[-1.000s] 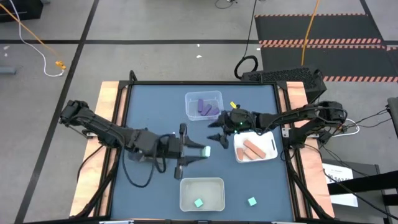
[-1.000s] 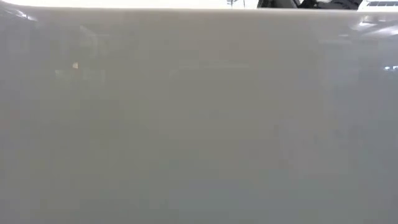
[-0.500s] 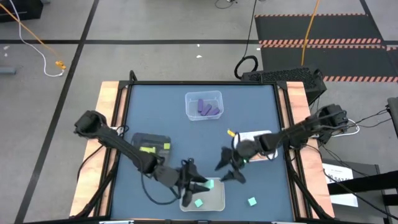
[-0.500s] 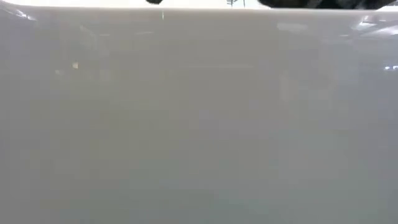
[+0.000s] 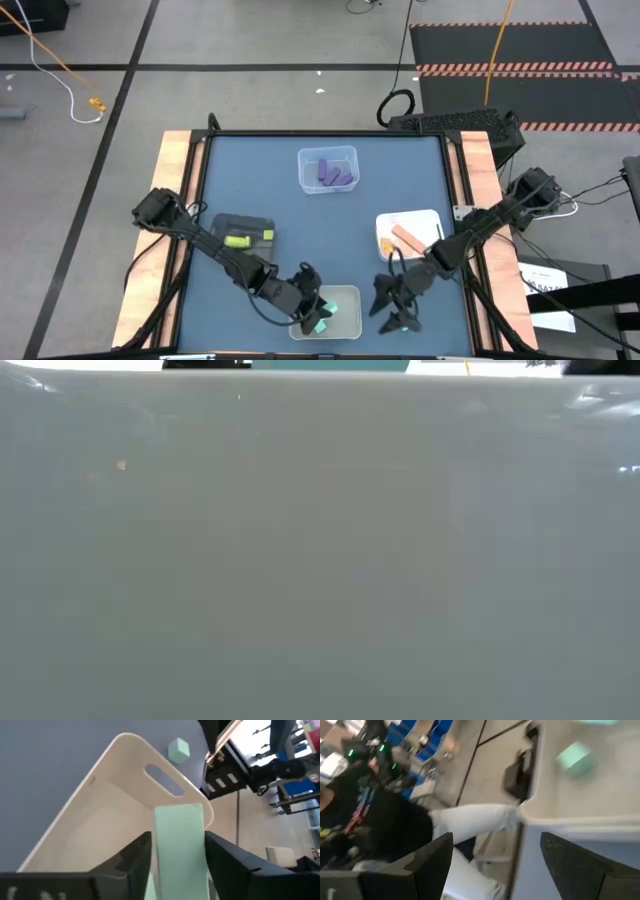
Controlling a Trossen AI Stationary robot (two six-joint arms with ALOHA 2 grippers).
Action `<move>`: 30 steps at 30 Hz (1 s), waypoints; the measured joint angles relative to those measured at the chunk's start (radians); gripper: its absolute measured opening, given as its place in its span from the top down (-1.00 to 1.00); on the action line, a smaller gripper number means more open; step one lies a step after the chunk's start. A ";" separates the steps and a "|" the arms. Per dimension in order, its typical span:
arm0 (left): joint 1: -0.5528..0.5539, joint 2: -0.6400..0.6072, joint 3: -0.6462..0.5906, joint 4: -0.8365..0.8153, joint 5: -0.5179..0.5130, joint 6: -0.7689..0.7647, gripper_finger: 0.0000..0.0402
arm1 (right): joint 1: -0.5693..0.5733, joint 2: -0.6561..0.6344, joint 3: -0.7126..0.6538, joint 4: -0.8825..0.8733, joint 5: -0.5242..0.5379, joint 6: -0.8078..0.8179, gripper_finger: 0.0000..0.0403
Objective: Sort & place blocks by color
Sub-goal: Put the top light blue block into the gray bin, then put the light blue block into the gray bin
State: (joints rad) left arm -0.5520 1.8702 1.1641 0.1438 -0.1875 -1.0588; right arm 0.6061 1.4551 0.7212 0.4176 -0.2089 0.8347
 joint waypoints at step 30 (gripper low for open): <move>-0.011 -0.006 0.000 0.391 -0.002 0.280 -0.18 | 0.252 -0.049 0.000 -0.392 0.068 0.240 -0.22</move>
State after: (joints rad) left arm -0.5632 1.8641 1.1641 0.5350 -0.1890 -0.7784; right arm 0.8580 1.4065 0.7208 0.0254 -0.1411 1.0746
